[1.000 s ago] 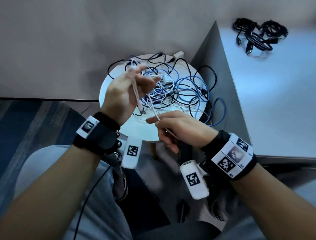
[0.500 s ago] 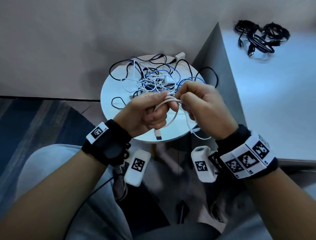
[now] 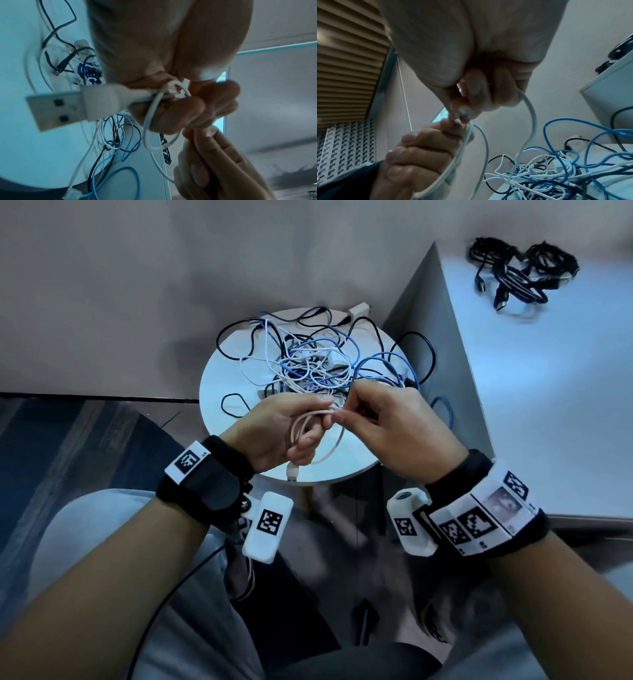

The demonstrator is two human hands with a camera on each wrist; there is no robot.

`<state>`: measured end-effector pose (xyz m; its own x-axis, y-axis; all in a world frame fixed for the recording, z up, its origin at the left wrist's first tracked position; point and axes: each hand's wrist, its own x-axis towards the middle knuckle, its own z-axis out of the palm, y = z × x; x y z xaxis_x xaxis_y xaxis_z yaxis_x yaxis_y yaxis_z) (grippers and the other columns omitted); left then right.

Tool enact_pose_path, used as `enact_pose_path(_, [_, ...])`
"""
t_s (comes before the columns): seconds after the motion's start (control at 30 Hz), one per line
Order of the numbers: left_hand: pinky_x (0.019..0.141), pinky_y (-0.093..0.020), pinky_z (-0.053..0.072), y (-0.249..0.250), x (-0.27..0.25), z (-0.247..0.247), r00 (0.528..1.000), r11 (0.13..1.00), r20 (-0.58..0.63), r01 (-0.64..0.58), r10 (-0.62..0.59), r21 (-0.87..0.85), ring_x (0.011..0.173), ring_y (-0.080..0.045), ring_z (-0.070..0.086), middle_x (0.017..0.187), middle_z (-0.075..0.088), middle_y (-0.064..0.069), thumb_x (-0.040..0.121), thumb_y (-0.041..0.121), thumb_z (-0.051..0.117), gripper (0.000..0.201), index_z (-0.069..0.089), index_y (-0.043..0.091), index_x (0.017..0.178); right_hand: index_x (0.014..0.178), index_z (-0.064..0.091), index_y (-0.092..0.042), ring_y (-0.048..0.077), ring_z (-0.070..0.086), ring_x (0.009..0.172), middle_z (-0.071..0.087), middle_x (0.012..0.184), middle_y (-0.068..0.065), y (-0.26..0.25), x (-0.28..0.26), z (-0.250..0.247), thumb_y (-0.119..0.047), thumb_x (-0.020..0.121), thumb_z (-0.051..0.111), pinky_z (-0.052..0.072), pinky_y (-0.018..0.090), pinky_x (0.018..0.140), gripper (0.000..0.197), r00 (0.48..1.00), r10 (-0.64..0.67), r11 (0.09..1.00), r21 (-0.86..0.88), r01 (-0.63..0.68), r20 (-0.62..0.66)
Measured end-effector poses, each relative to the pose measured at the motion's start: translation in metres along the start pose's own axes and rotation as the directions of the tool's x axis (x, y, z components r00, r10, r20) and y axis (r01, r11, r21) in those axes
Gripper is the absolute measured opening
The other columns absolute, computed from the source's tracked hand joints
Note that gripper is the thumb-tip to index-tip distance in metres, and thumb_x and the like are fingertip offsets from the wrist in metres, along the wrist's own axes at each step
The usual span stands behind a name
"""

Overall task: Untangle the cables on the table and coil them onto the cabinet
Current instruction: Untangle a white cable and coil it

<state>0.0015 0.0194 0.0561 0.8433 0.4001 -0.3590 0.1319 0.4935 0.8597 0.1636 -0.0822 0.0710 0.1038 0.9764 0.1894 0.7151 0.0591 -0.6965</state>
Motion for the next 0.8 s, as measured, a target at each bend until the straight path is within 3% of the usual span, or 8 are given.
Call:
enact_pose_path(0.1, [0.040,-0.026,0.013,-0.001,-0.001,0.003,1.000,1.000,0.016,0.011,-0.012,0.027,0.031,-0.009,0.021,0.042,0.033,0.003,0.099,0.032,0.045,0.040,0.058,0.013,0.066,0.083,0.056,-0.014,0.013,0.052,0.060,0.061,0.068,-0.001,-0.003,0.000,0.002,-0.030,0.092,0.071,0.042,0.029,0.059,0.023,0.999,0.031,0.998,0.049,-0.029,-0.031])
enact_pose_path(0.23, [0.040,-0.025,0.010,0.003,-0.002,0.005,0.998,0.998,0.059,0.030,-0.027,-0.060,0.038,-0.009,0.010,0.043,0.027,0.009,0.100,0.034,0.043,0.042,0.056,0.019,0.063,0.121,0.055,-0.022,-0.006,0.051,0.070,0.058,0.109,-0.007,0.001,0.002,0.001,-0.043,0.086,0.074,0.039,0.013,0.067,0.045,0.996,0.091,0.975,0.203,-0.086,-0.015])
enact_pose_path(0.3, [0.041,-0.025,0.010,0.003,-0.001,0.006,0.998,0.994,0.063,0.031,-0.025,-0.105,0.038,-0.010,0.008,0.041,0.027,0.010,0.097,0.036,0.044,0.041,0.056,0.019,0.062,0.133,0.051,-0.031,0.003,0.057,0.076,0.058,0.118,-0.010,0.005,0.002,0.004,-0.058,0.078,0.073,0.051,0.029,0.078,0.066,0.981,0.149,0.940,0.290,-0.180,0.125])
enact_pose_path(0.37, [0.039,-0.023,0.012,0.002,0.001,0.006,0.998,0.986,0.055,0.022,-0.013,-0.163,0.036,-0.009,0.009,0.041,0.028,0.010,0.099,0.036,0.043,0.040,0.055,0.018,0.065,0.127,0.056,-0.031,0.022,0.063,0.082,0.066,0.108,-0.007,0.012,0.002,0.010,-0.051,0.079,0.074,0.055,0.041,0.081,0.055,0.966,0.139,0.914,0.348,-0.210,0.216])
enact_pose_path(0.47, [0.039,-0.021,0.025,0.001,0.003,0.002,1.000,0.977,0.002,-0.002,0.002,-0.212,0.031,-0.006,0.022,0.041,0.026,0.010,0.104,0.037,0.040,0.042,0.051,0.017,0.068,0.112,0.061,-0.014,0.016,0.060,0.067,0.066,0.082,0.000,0.014,0.002,0.016,-0.014,0.093,0.065,0.051,0.036,0.065,0.020,0.967,0.125,0.905,0.375,-0.202,0.220])
enact_pose_path(0.53, [0.045,-0.022,0.038,0.002,0.001,0.000,1.000,0.968,-0.015,-0.008,0.005,-0.251,0.032,-0.006,0.031,0.040,0.026,0.010,0.102,0.042,0.041,0.041,0.049,0.017,0.070,0.106,0.063,-0.007,0.018,0.062,0.064,0.067,0.077,0.004,0.013,0.004,0.014,-0.003,0.096,0.057,0.053,0.039,0.065,0.013,0.959,0.153,0.903,0.362,-0.233,0.237])
enact_pose_path(0.63, [0.063,-0.028,0.054,0.002,-0.002,-0.001,1.000,0.957,0.007,-0.024,0.028,-0.288,0.036,-0.008,0.038,0.040,0.027,0.011,0.098,0.044,0.045,0.039,0.050,0.017,0.072,0.097,0.066,-0.012,0.021,0.069,0.072,0.072,0.077,0.001,0.014,0.007,0.013,-0.007,0.093,0.051,0.058,0.045,0.078,0.016,0.953,0.210,0.919,0.288,-0.269,0.220])
enact_pose_path(0.8, [0.079,-0.033,0.056,-0.004,-0.002,-0.001,0.998,0.971,0.052,-0.024,0.038,-0.239,0.042,-0.013,0.050,0.039,0.028,0.010,0.101,0.041,0.044,0.043,0.057,0.016,0.068,0.092,0.060,-0.024,0.015,0.056,0.067,0.062,0.077,-0.005,0.012,0.004,0.018,-0.014,0.091,0.047,0.049,0.037,0.067,0.016,0.975,0.195,0.981,-0.012,-0.195,0.111])
